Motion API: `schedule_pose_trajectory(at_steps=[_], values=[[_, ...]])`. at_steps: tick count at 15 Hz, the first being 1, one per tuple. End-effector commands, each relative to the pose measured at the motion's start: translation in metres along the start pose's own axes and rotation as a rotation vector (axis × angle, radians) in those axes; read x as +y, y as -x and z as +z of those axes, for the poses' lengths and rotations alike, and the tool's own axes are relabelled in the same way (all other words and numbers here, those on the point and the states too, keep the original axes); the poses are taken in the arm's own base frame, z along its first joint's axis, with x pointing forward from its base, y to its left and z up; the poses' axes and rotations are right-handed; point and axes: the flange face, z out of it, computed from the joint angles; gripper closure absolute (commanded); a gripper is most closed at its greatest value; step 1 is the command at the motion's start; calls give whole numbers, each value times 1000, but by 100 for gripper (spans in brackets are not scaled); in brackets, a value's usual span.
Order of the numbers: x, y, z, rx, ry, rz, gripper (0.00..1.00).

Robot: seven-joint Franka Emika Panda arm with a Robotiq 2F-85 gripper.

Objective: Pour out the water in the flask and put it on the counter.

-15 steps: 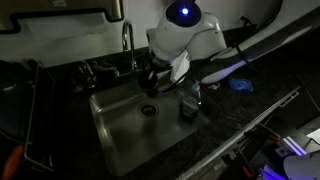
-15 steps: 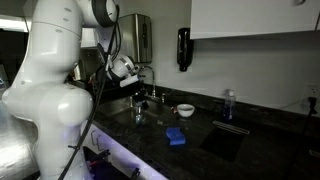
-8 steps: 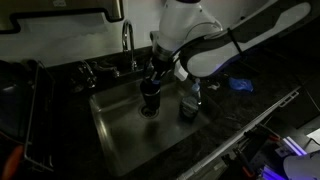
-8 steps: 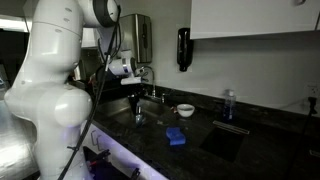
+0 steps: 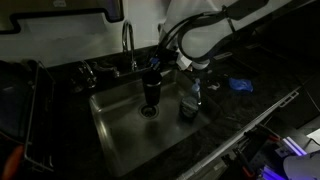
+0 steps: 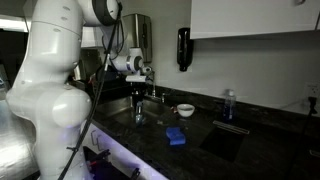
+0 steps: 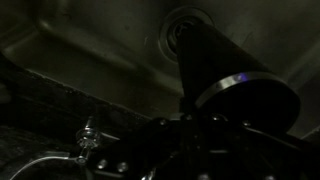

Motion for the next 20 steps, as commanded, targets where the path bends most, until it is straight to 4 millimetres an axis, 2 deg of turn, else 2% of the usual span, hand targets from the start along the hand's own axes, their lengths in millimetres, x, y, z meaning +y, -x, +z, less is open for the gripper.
schedule_pose_trajectory(at_steps=[1, 6, 9, 15, 20], values=[[40, -11, -36, 25, 25, 87, 98], [101, -12, -65, -7, 95, 220, 98], [123, -4, -83, -42, 124, 302, 98], [159, 25, -107, -73, 165, 482, 98], [195, 64, -127, -83, 211, 634, 98]])
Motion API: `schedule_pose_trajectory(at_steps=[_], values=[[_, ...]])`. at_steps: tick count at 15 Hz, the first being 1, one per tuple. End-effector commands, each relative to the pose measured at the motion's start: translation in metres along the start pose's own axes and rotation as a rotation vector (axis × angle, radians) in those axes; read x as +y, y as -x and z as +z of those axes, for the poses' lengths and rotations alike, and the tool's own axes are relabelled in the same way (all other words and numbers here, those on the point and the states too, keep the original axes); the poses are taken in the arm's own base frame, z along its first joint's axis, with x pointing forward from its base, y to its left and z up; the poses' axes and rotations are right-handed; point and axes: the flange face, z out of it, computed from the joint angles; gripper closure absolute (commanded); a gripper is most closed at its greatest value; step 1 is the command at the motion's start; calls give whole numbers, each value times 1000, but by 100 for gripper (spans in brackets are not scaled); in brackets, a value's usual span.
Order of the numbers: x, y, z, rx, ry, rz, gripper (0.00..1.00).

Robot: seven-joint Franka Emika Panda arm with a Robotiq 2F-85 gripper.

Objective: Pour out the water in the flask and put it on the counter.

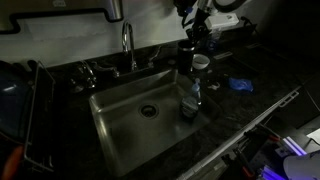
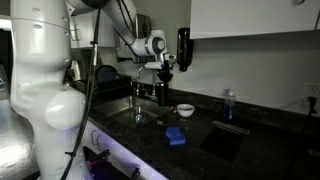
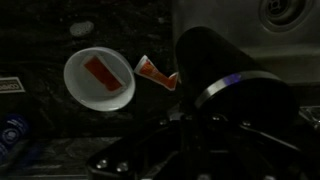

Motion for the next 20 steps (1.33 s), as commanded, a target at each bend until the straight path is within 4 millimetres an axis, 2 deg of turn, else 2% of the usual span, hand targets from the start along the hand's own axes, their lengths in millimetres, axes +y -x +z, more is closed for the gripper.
schedule_pose_trajectory(at_steps=[1, 5, 7, 14, 20], values=[[38, 20, -23, 3, 42, 98, 98], [70, 35, -32, 2, 92, 186, 98], [78, 47, -33, 3, 104, 220, 98], [93, 91, -19, 21, 91, 286, 98], [107, 127, -10, 133, 60, 316, 98]])
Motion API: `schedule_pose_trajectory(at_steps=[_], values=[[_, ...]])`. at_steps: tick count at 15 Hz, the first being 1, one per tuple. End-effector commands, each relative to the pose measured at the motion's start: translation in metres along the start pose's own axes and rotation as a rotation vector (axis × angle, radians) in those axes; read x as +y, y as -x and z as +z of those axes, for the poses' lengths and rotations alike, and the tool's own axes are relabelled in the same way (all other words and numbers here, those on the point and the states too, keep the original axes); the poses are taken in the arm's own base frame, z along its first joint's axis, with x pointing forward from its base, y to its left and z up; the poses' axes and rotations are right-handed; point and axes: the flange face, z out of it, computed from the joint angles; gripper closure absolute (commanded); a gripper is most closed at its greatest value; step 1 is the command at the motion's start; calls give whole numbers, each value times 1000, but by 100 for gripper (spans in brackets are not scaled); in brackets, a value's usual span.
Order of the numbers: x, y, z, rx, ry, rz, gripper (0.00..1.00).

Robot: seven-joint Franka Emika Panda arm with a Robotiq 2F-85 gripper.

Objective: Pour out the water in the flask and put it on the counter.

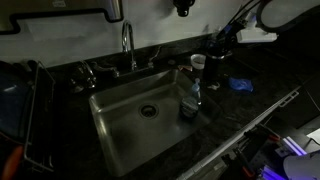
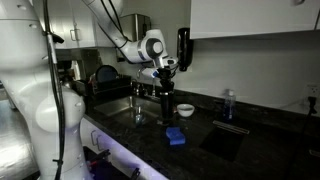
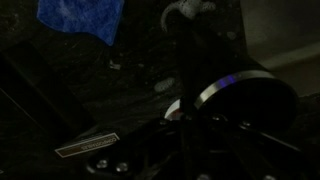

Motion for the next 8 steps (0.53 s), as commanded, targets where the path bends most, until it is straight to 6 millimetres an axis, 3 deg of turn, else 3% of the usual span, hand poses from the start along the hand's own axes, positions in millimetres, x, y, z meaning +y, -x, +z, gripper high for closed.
schedule_pose_trajectory(at_steps=[1, 5, 6, 8], values=[[17, 20, -10, 90, -30, 23, 98], [27, 31, -7, 93, -39, 67, 98], [28, 33, -5, 84, -42, 75, 68], [30, 33, -7, 88, -46, 82, 61]])
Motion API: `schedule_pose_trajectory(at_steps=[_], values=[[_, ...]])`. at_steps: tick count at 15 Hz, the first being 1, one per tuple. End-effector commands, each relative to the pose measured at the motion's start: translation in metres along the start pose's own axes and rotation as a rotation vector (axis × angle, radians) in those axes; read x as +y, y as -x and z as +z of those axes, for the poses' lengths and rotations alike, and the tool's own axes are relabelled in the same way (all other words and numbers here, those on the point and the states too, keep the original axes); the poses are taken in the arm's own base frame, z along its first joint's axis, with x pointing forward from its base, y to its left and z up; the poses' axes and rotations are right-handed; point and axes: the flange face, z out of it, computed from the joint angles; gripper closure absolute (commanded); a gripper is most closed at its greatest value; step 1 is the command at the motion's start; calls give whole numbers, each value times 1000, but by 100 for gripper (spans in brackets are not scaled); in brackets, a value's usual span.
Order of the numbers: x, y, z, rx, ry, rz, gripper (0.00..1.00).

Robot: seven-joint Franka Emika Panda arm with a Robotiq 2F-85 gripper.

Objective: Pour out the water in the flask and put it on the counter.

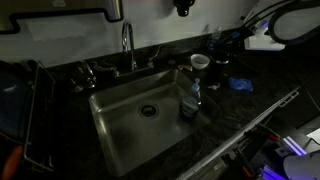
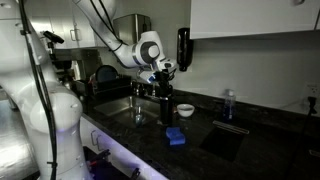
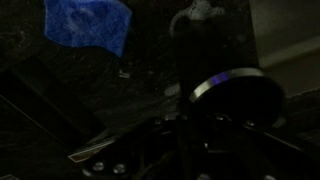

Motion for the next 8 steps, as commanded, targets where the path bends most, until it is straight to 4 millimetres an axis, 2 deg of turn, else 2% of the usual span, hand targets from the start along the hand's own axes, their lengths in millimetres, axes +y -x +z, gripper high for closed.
schedule_pose_trajectory(at_steps=[1, 8], values=[[5, 4, -12, 40, -18, 23, 55], [-5, -18, -27, 14, -53, 36, 5]])
